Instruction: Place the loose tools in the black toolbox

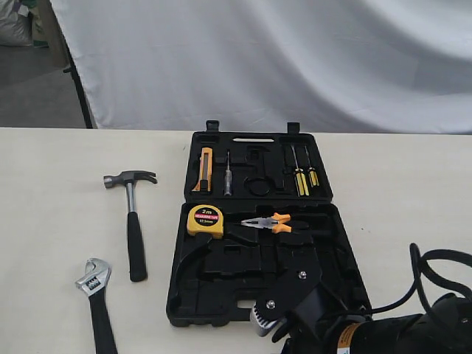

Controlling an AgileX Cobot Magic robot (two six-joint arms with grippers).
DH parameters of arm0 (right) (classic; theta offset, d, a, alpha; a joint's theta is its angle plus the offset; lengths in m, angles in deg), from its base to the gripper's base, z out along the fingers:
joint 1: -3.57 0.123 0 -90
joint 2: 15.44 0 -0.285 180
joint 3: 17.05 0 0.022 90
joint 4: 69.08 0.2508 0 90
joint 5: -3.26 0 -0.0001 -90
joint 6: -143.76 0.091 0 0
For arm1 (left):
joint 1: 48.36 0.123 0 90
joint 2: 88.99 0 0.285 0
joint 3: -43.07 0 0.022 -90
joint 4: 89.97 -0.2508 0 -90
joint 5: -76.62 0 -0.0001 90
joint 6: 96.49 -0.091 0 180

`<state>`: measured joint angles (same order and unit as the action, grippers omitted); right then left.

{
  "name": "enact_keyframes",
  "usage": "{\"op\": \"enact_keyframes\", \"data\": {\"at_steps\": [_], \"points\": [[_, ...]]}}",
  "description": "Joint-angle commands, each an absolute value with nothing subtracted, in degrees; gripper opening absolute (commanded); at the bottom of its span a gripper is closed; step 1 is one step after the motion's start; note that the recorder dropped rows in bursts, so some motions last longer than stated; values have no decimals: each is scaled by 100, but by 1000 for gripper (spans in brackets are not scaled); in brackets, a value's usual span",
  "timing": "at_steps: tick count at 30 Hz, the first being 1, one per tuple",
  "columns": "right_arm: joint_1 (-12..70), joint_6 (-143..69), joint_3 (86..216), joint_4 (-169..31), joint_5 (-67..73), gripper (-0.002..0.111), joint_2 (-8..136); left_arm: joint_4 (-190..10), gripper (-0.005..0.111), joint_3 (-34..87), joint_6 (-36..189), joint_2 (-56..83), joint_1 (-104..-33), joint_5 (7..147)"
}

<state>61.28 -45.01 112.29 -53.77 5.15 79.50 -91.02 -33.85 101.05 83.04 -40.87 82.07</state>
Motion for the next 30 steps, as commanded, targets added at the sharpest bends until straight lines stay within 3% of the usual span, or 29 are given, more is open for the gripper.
{"op": "enact_keyframes", "data": {"at_steps": [1,21,25,30], "points": [[6125,-4677,11239,-5421,488,67,7939,-9127,1,-3370,10133,8322,-3942,8166],[6095,-4849,11229,-5120,-327,67,8848,-9127,1,-3370,10133,8322,-3942,8166],[6095,-4872,11229,-5120,-75,58,8848,-9127,1,-3370,10133,8322,-3942,8166],[6095,-4872,11229,-5120,-94,38,8848,-9127,1,-3370,10133,8322,-3942,8166]]}}
